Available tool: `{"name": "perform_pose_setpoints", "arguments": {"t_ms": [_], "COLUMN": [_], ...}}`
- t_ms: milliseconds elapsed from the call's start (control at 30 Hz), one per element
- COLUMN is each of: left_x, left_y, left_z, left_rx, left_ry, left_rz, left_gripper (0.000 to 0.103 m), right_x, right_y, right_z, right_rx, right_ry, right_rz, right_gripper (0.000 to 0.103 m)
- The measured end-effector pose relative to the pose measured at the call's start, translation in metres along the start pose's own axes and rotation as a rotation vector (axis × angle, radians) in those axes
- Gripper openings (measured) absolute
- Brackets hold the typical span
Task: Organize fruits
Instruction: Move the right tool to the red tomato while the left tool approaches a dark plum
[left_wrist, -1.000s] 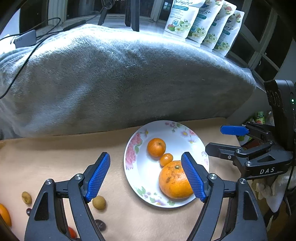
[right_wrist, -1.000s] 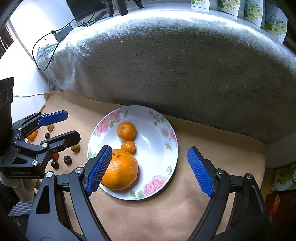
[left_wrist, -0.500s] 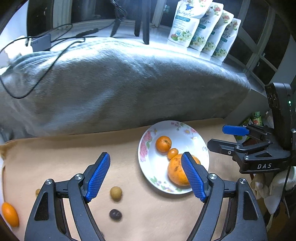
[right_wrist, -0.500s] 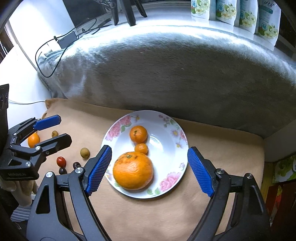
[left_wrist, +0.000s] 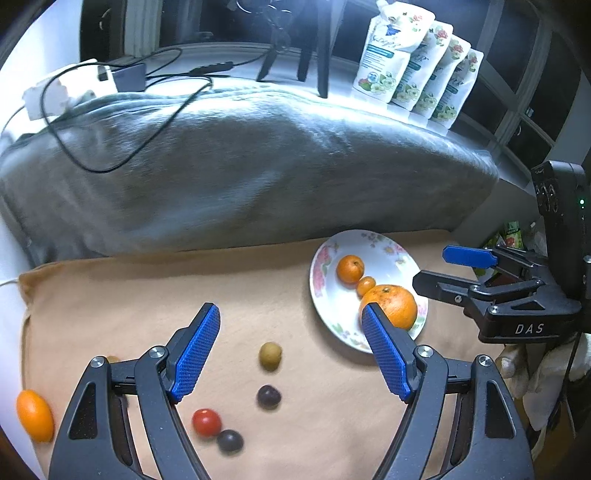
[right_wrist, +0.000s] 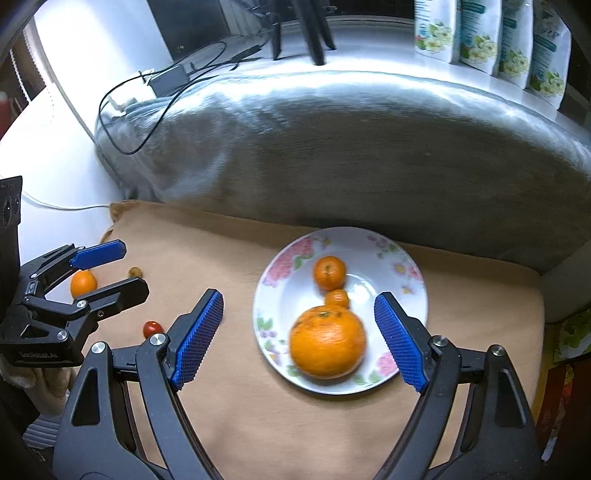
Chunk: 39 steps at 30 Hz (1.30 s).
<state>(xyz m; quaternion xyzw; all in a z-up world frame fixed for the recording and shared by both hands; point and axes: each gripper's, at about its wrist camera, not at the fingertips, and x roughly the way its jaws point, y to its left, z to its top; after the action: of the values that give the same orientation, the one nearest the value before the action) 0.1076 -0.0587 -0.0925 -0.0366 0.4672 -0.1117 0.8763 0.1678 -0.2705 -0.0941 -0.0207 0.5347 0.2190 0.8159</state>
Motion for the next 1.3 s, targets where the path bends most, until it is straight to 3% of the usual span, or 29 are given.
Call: {"name": "perform_pose_setpoints", "arguments": {"t_ms": [367, 867, 1000, 1300], "left_x": [-0.021, -0.033, -0.032, -0.015], "left_y": [0.045, 0.136, 0.157, 0.176], "left_z": [-0.018, -0.074, -0.092, -0.111], "left_rx": [-0.056, -0.231, -0.292, -0.354], "left_ry": [-0.004, 0.052, 0.069, 0.124], "left_rz": [0.034, 0.120, 0.128, 0.103], "left_gripper": [0.079, 0.077, 0.070, 0.059], "right_x": [0.015, 0.049, 0.059, 0.090], "right_y": [0.049, 0.111, 0.121, 0.155], "right_z": [0.000, -0.007, -0.016, -0.037], "right_rx": [-0.046, -0.112, -0.113, -0.147], "right_ry": [0.040, 0.128, 0.157, 0.251], "right_rz": [-0.020, 0.085, 0.117, 0.212], "right_gripper": [0.086, 0.086, 0.086, 0.070]}}
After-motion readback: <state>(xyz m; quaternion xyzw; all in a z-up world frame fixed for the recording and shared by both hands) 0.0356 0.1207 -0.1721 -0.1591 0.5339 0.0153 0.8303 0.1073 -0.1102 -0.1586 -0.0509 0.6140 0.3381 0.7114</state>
